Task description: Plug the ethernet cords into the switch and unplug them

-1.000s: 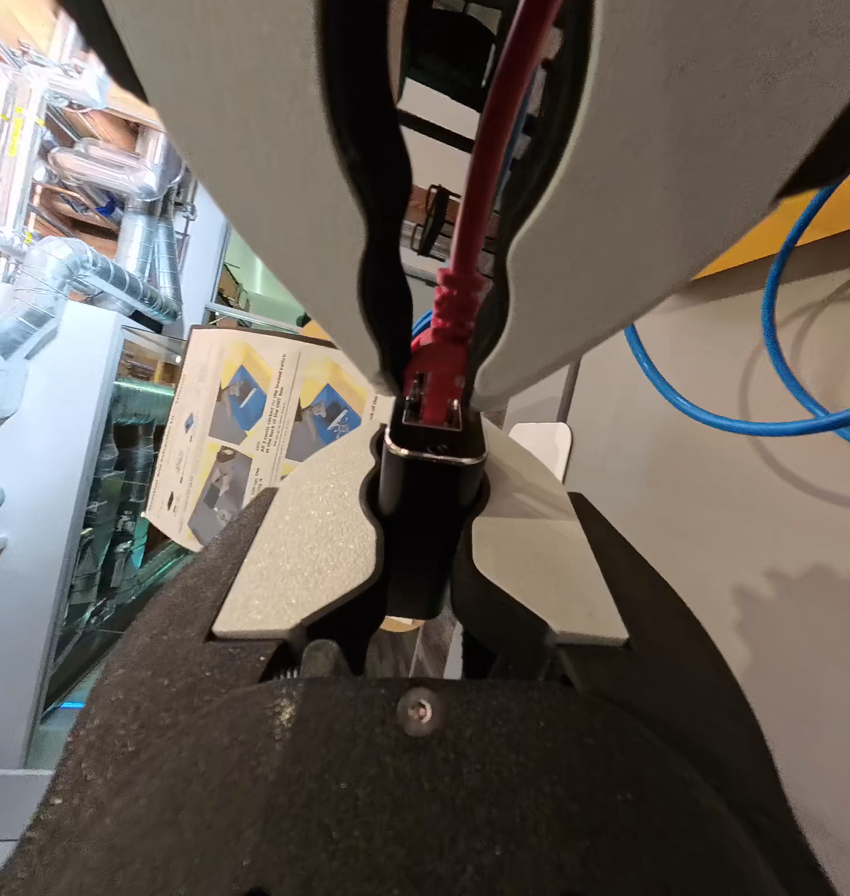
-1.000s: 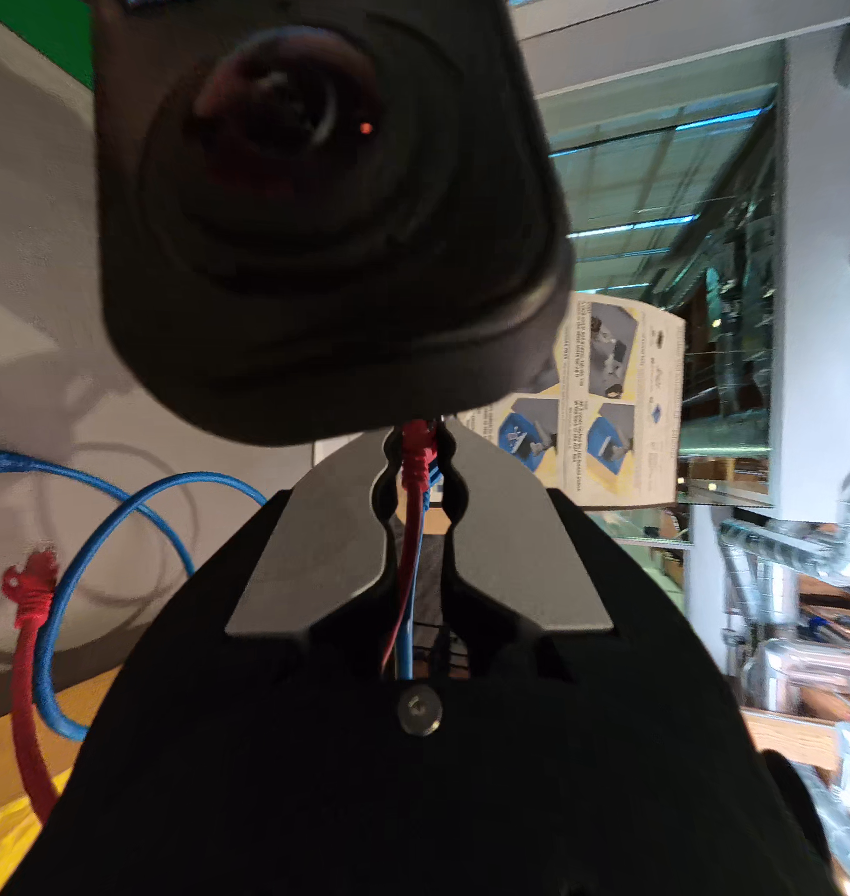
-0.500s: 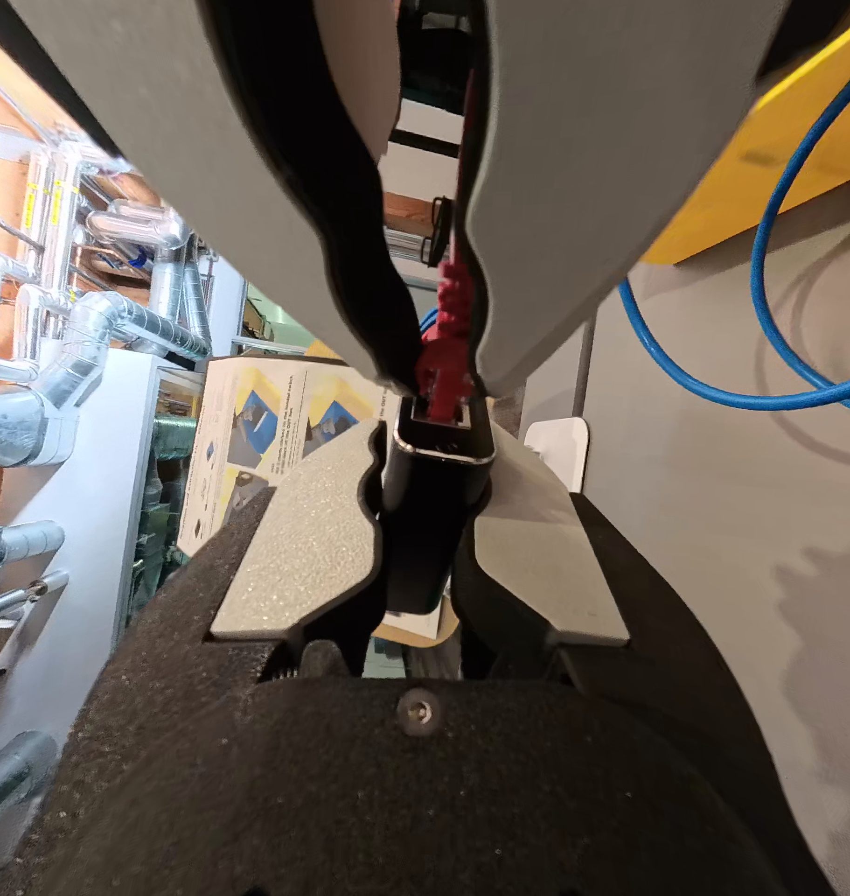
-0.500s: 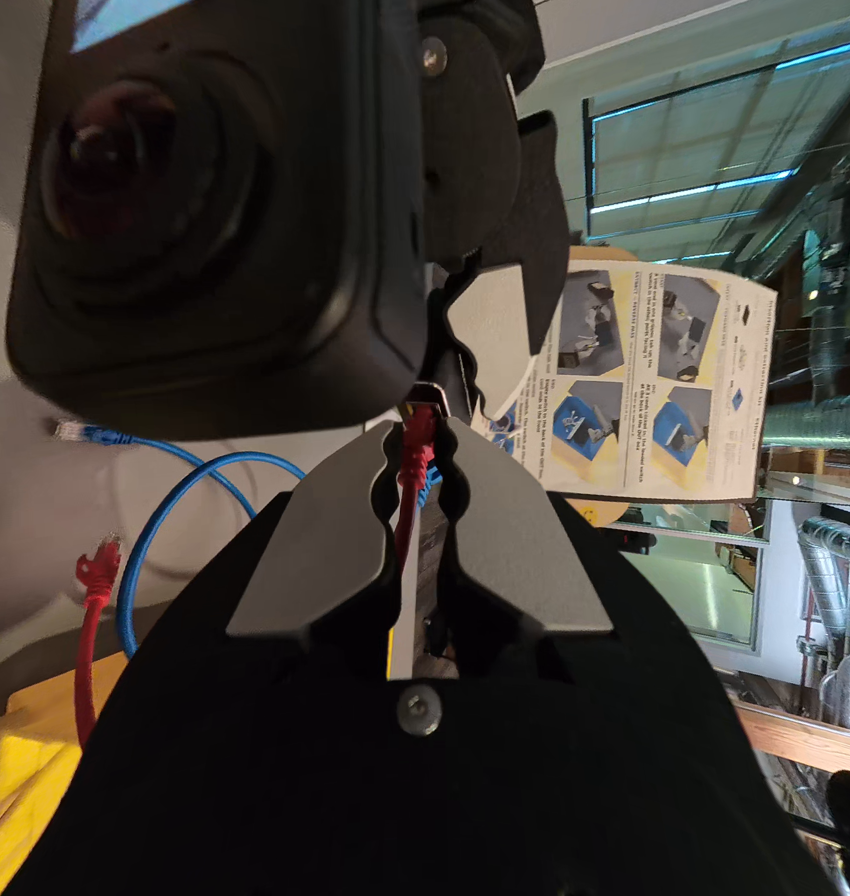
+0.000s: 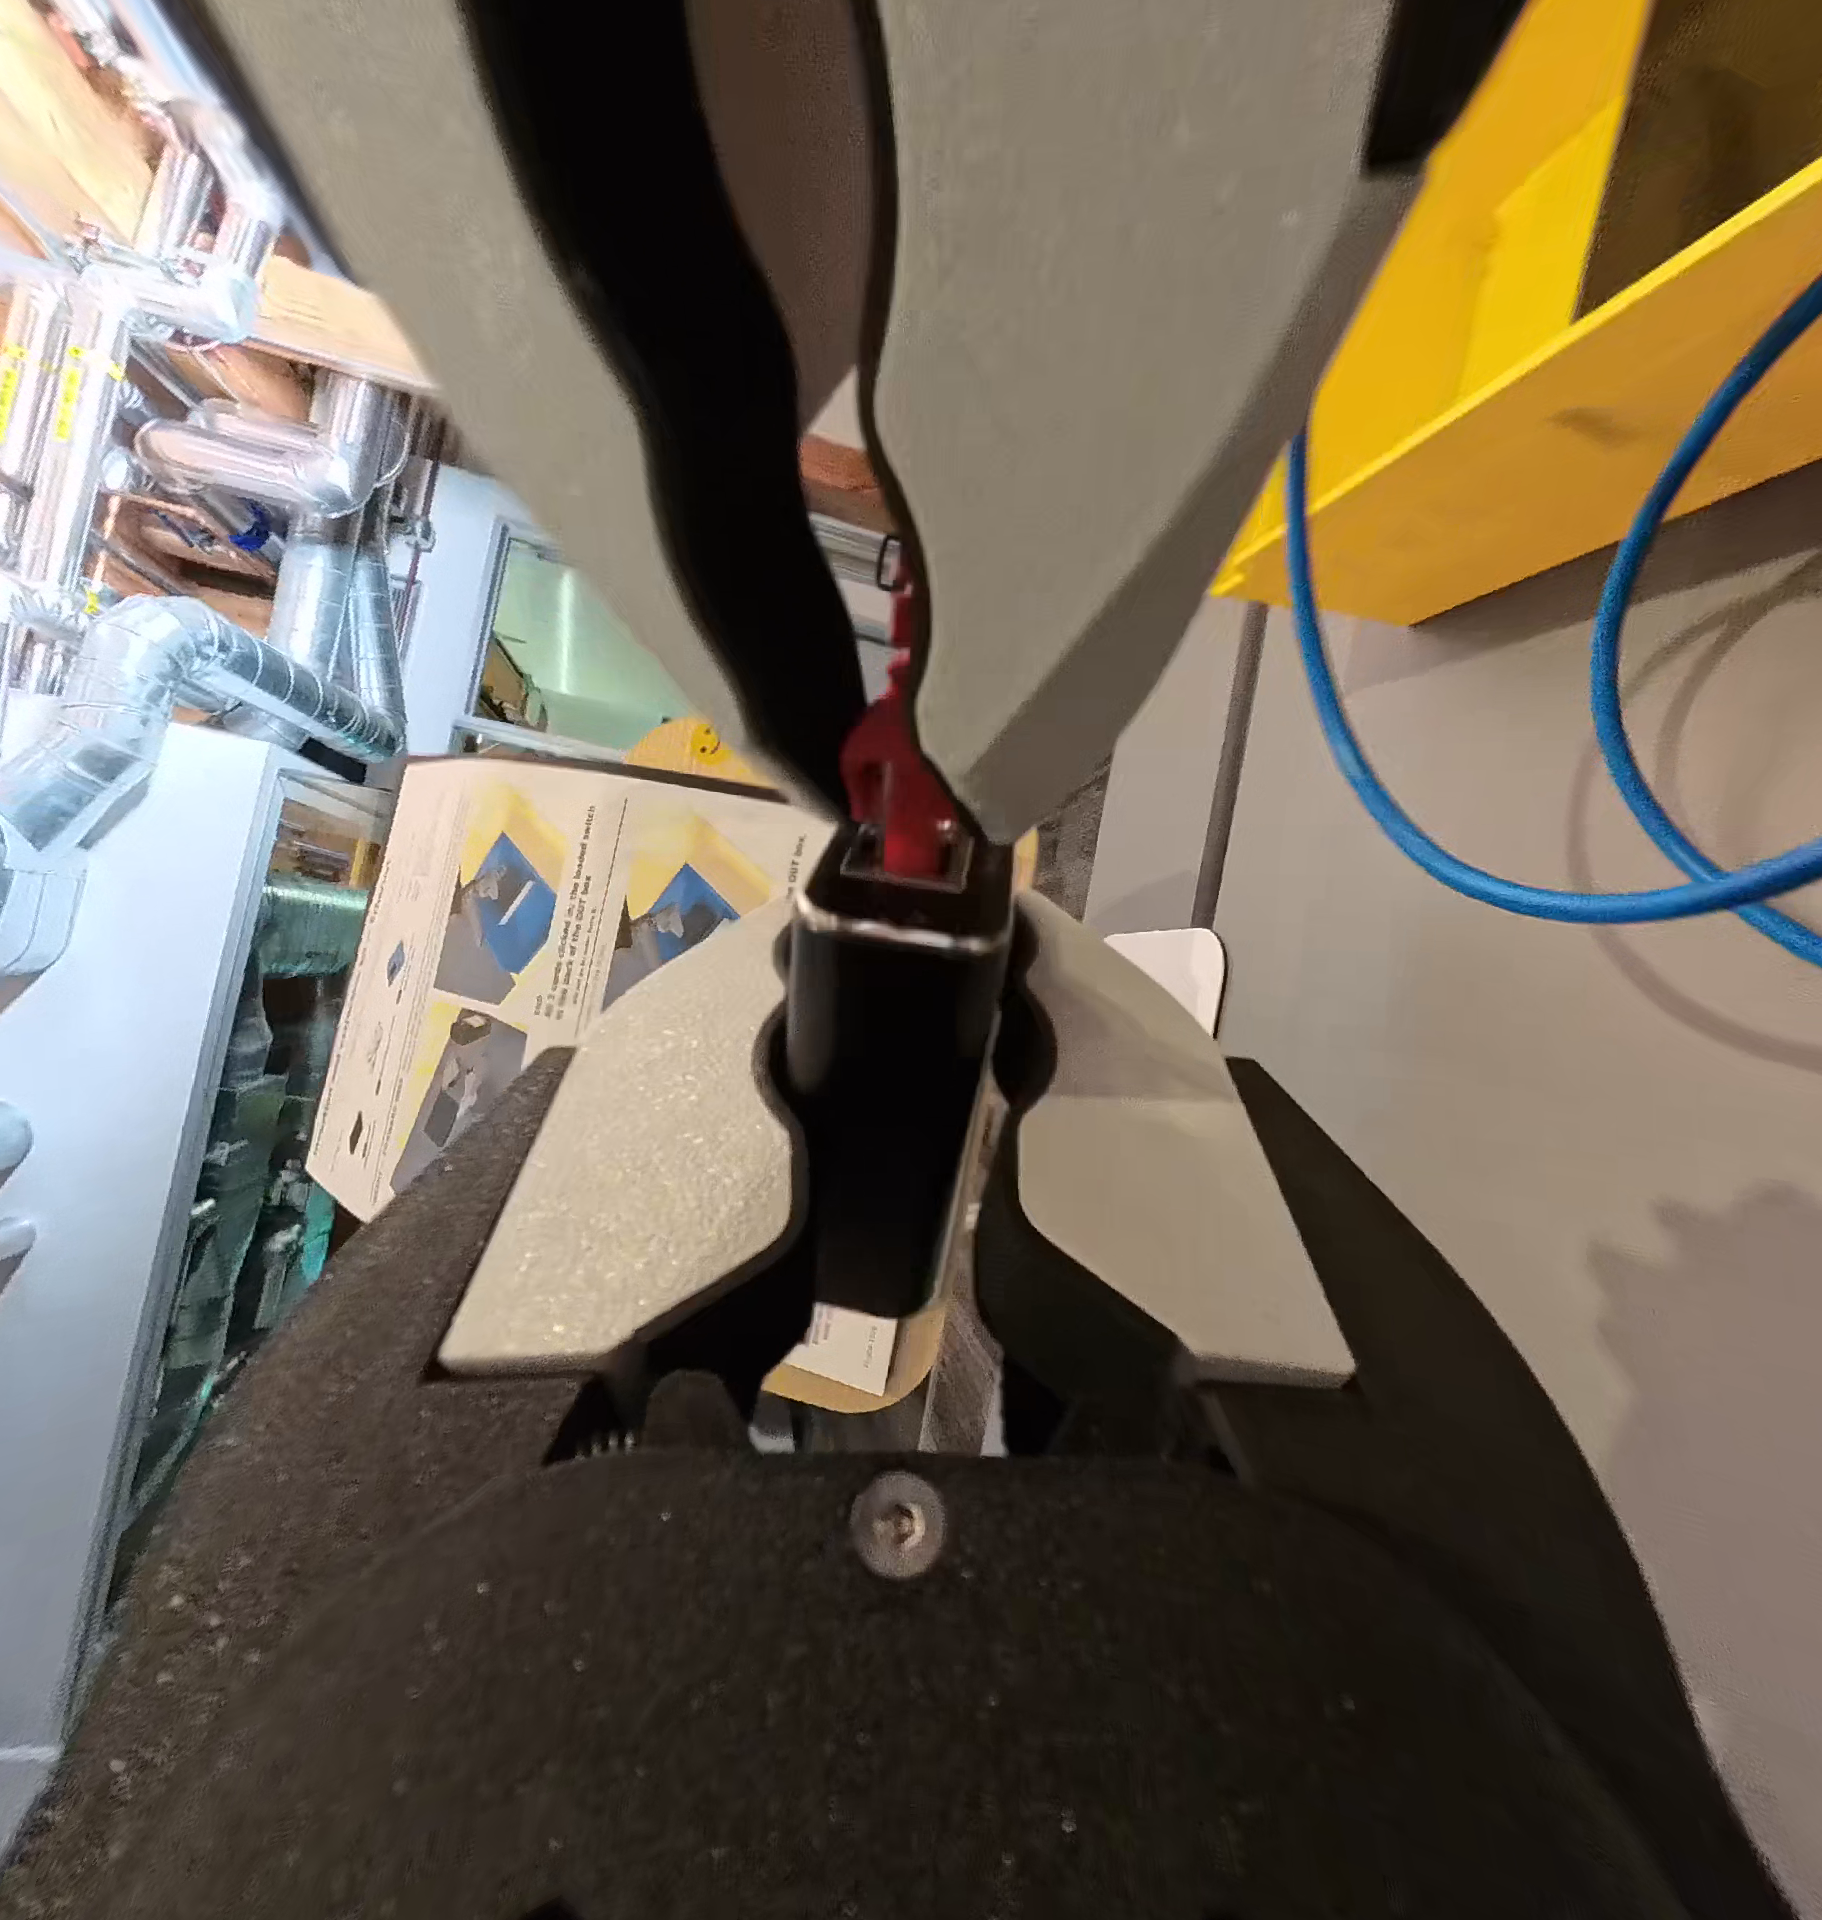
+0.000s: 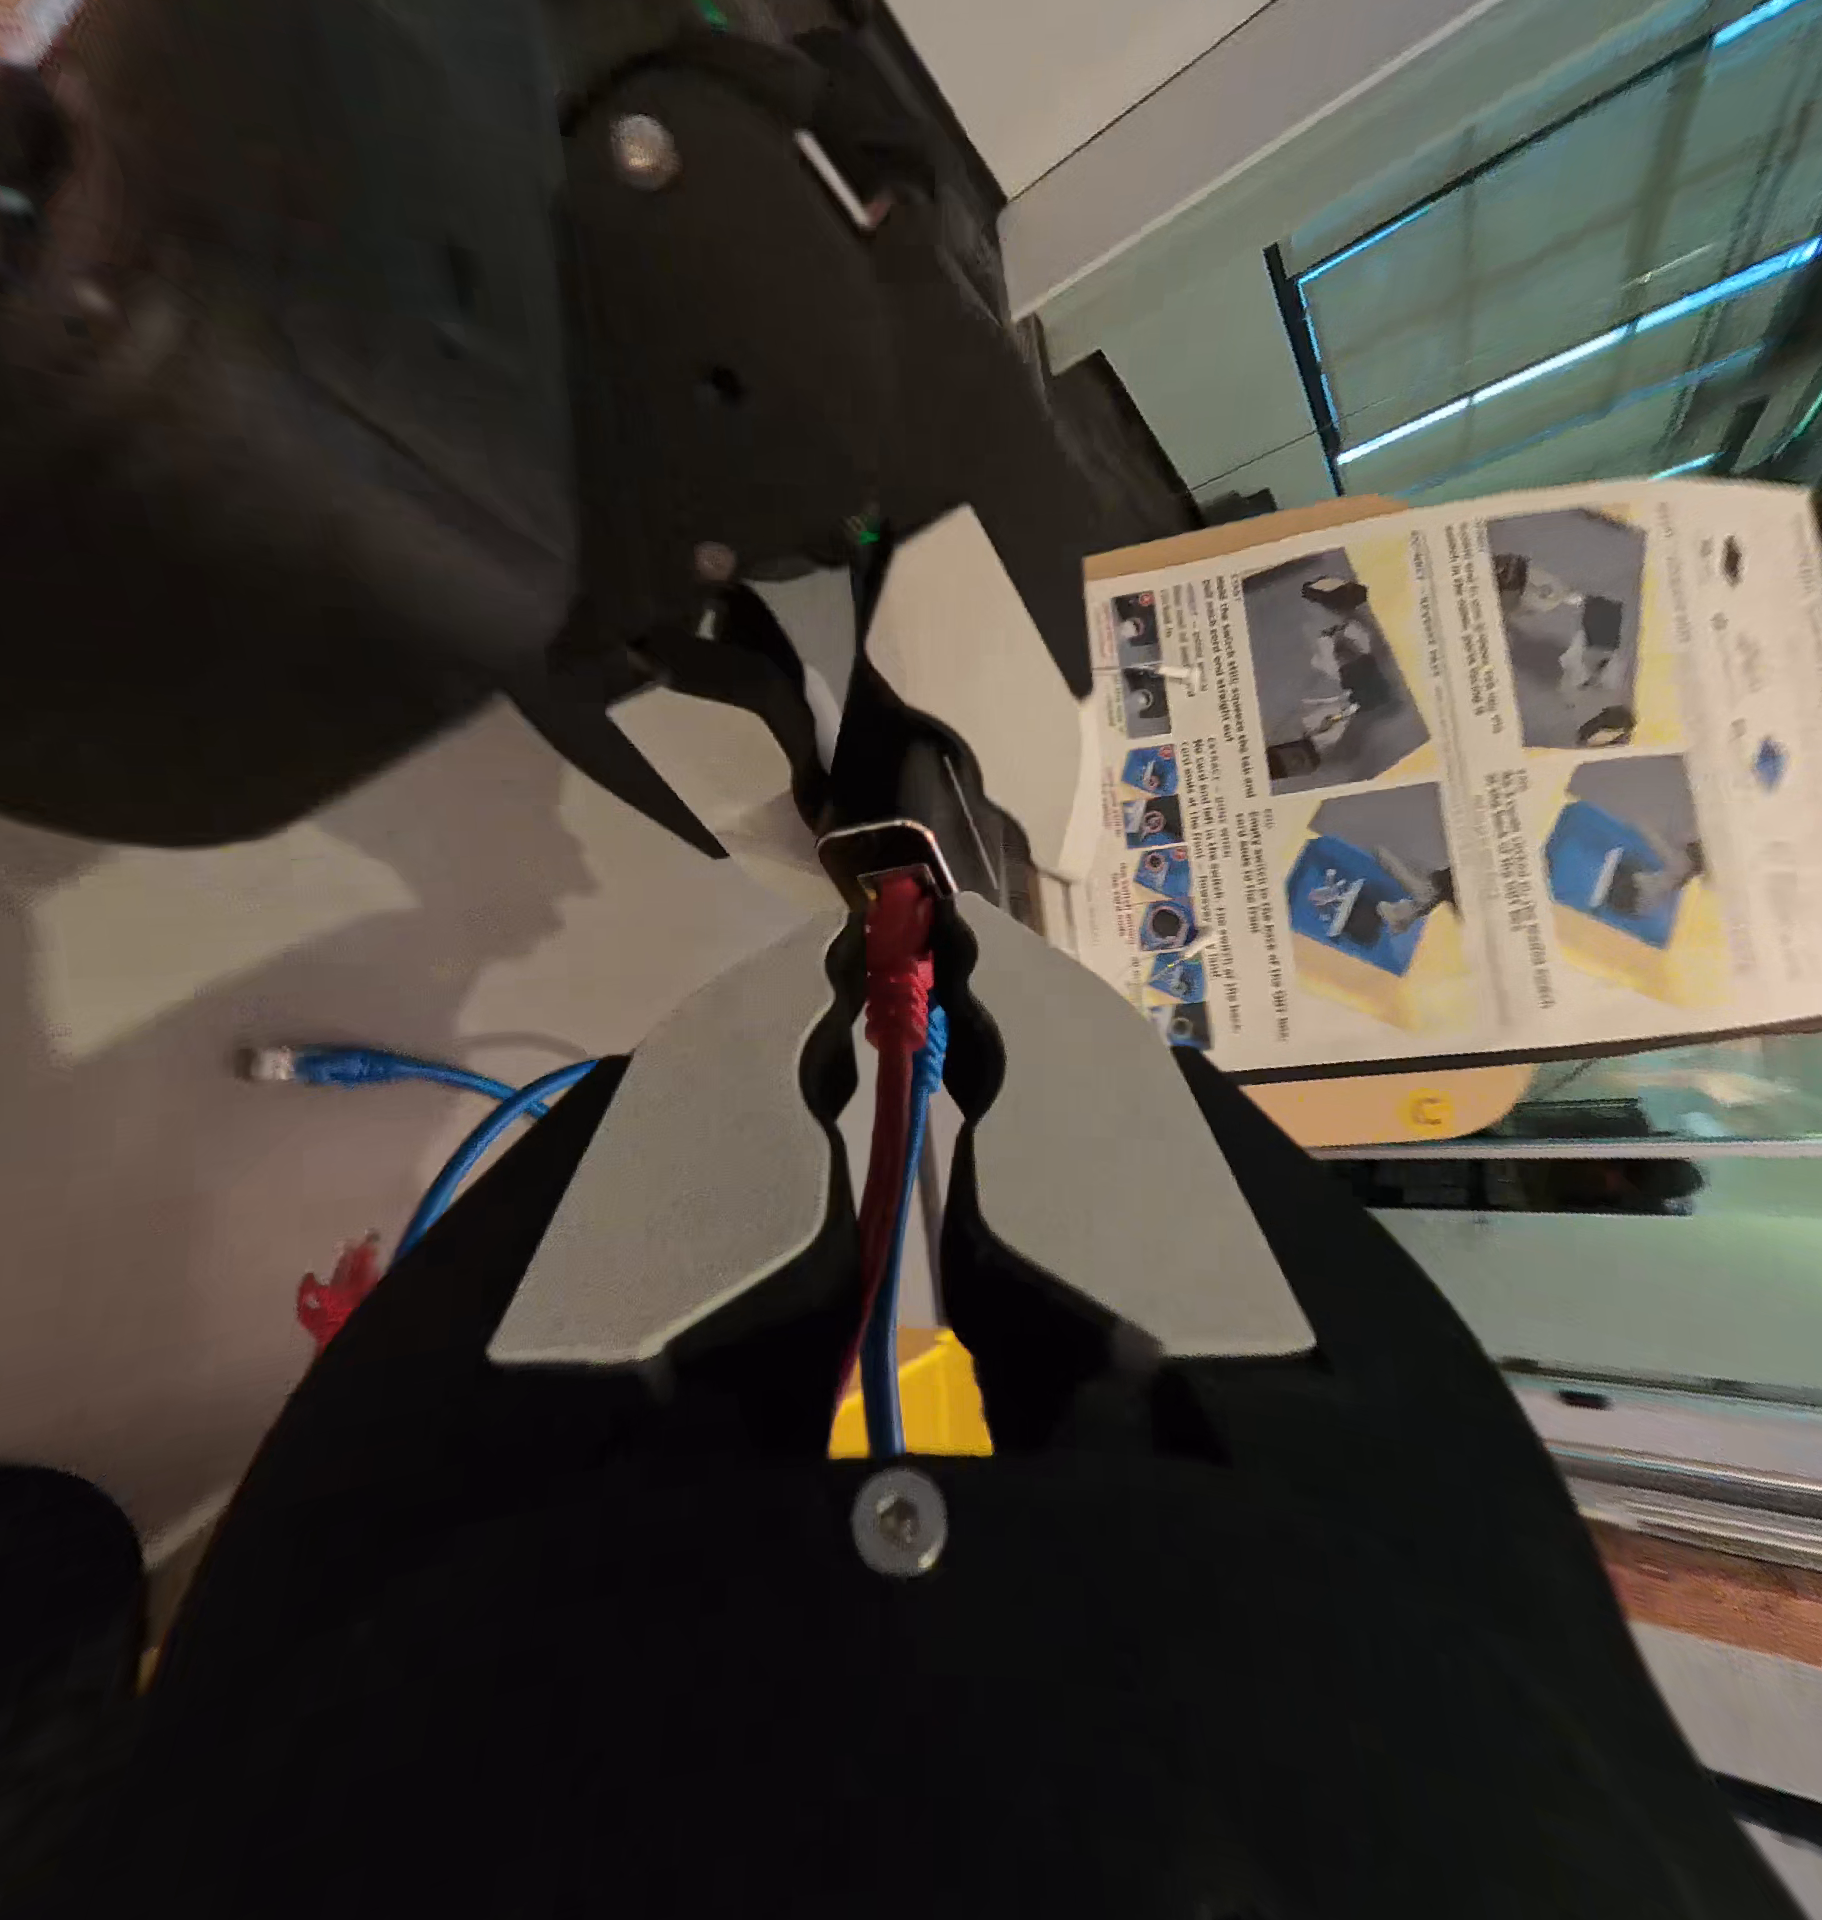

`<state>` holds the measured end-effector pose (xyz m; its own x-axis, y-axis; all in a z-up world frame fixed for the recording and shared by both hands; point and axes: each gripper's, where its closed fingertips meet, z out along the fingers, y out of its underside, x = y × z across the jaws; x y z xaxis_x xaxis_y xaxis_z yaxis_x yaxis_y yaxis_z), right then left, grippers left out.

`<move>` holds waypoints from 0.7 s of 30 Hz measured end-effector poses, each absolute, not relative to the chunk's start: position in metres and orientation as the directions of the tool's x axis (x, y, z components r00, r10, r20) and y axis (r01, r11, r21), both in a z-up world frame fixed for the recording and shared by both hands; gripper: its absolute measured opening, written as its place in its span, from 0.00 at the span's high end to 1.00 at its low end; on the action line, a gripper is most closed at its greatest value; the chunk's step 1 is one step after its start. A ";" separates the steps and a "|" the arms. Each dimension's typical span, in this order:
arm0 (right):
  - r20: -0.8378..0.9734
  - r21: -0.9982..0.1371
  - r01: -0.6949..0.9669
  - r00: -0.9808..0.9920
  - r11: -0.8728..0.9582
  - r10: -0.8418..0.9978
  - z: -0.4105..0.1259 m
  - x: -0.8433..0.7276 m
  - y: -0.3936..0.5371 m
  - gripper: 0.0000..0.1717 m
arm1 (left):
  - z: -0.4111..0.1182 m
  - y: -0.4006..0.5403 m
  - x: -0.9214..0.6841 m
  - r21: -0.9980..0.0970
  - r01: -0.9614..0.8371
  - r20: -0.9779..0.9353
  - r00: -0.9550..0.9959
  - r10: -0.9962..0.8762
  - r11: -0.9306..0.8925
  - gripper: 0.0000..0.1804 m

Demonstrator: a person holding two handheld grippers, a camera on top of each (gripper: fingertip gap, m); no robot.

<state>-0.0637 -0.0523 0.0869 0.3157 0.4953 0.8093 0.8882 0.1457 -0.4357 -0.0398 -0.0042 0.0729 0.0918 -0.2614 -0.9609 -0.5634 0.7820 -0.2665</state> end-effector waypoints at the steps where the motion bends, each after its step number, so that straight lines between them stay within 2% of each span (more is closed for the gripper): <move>1: 0.789 -0.467 0.874 0.343 0.135 0.509 0.086 -0.061 -0.049 0.92 | 0.073 -0.001 -0.040 -0.281 -0.565 -0.957 0.103 -0.271 0.776 0.79; 4: 0.735 -0.543 0.832 0.403 0.117 0.546 0.083 -0.061 -0.041 0.92 | 0.067 0.007 -0.041 -0.334 -0.557 -0.937 0.107 -0.333 0.760 0.77; 12: 0.670 -0.637 0.760 0.462 0.130 0.581 0.085 -0.056 -0.035 0.92 | 0.064 0.016 -0.049 -0.482 -0.509 -0.857 0.107 -0.503 0.713 0.74; 15: 0.710 -0.596 0.792 0.442 0.133 0.549 0.087 -0.051 -0.037 0.92 | 0.066 0.019 -0.051 -0.447 -0.521 -0.882 0.122 -0.455 0.727 0.75; 21: 0.818 -0.430 0.901 0.360 0.061 0.449 0.087 -0.051 -0.035 0.92 | 0.073 0.024 -0.049 -0.274 -0.602 -0.961 0.149 -0.232 0.750 0.74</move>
<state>-0.0513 -0.0355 0.0866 0.3603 0.4493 0.8175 0.9007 0.0606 -0.4303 -0.0494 0.0240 0.0728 0.1491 -0.2319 -0.9612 -0.6024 0.7496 -0.2743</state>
